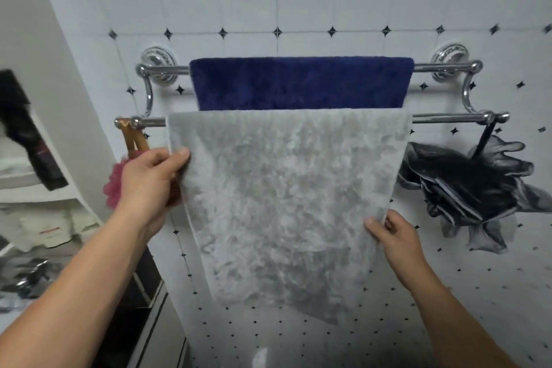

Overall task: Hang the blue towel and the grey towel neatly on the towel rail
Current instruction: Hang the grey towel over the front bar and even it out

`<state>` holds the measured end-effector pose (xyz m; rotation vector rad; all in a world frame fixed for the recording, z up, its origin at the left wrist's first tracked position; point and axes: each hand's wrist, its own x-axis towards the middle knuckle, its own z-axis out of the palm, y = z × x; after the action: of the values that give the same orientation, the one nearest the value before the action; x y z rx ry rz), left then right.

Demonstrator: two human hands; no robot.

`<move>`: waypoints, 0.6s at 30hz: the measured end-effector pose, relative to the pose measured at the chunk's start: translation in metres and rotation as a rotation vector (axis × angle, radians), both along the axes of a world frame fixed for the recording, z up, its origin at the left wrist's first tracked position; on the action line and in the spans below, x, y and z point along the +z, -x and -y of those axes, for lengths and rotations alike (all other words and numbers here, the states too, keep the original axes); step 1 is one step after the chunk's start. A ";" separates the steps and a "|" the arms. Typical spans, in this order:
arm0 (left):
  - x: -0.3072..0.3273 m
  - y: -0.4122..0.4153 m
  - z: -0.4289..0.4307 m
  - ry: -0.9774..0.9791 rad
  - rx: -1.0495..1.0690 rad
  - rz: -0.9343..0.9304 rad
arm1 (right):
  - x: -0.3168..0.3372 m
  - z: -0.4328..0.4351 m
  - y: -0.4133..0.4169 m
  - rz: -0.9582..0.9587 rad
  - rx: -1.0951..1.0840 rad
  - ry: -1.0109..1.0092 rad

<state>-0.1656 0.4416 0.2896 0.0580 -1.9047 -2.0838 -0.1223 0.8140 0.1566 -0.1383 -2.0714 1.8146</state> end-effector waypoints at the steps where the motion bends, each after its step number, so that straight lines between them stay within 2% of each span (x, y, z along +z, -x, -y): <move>1: 0.007 0.001 -0.002 0.022 0.027 0.011 | 0.003 -0.002 0.004 -0.021 -0.024 0.003; 4: 0.026 0.007 -0.002 0.127 0.146 -0.027 | 0.012 -0.003 0.010 -0.029 -0.048 -0.003; 9: 0.049 0.022 0.017 0.427 0.433 -0.112 | 0.005 -0.016 0.008 0.005 -0.055 -0.006; 14: 0.058 0.029 0.018 0.590 0.562 -0.080 | 0.016 -0.011 -0.001 0.002 -0.013 0.047; 18: 0.054 0.020 0.008 0.697 0.522 -0.137 | 0.041 -0.006 0.006 -0.064 -0.050 0.044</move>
<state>-0.1859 0.4332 0.3435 0.2170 -2.1282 -1.0110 -0.1282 0.8201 0.1974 -0.1411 -1.9685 1.8116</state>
